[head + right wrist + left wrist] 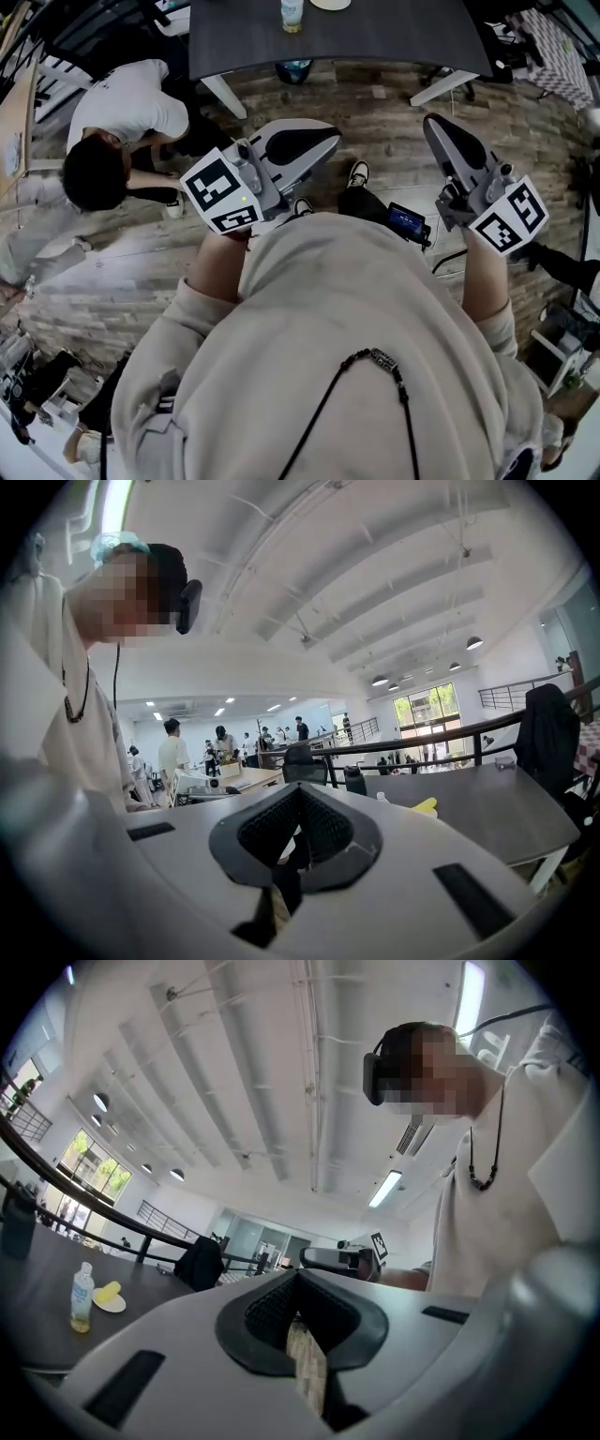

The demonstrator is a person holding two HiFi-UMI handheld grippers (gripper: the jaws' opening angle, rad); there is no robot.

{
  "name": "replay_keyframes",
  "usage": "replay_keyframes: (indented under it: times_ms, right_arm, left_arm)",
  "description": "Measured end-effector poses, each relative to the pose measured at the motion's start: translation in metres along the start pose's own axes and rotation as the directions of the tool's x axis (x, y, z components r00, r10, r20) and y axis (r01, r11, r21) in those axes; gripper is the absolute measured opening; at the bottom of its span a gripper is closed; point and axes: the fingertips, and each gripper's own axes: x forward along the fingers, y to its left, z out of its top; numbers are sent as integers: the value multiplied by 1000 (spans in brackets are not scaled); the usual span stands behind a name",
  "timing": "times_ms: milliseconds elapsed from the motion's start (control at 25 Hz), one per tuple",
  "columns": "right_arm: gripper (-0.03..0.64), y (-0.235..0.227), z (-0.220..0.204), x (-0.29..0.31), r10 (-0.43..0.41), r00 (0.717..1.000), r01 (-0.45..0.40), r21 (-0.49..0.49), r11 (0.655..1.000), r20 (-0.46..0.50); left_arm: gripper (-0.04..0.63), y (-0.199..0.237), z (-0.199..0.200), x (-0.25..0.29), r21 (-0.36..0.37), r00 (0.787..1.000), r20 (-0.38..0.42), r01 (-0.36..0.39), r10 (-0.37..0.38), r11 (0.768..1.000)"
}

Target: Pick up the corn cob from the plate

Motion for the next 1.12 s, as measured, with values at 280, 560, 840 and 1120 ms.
replay_keyframes:
  times_ms: [280, 560, 840, 1120]
  right_arm:
    - [14, -23, 26, 61, 73, 995, -77, 67, 995, 62]
    - [14, -43, 39, 104, 146, 987, -151, 86, 985, 63]
    - [14, -127, 49, 86, 162, 984, -162, -6, 987, 70]
    - [14, -238, 59, 46, 122, 986, -126, 27, 992, 112]
  left_arm:
    - [5, 31, 37, -39, 6, 979, 100, -177, 175, 984]
    - [5, 60, 55, -41, 20, 961, 73, -270, 268, 963]
    - [5, 110, 68, 36, -78, 951, 111, -280, 288, 957]
    - [5, 153, 83, 157, -91, 970, 105, -211, 220, 973]
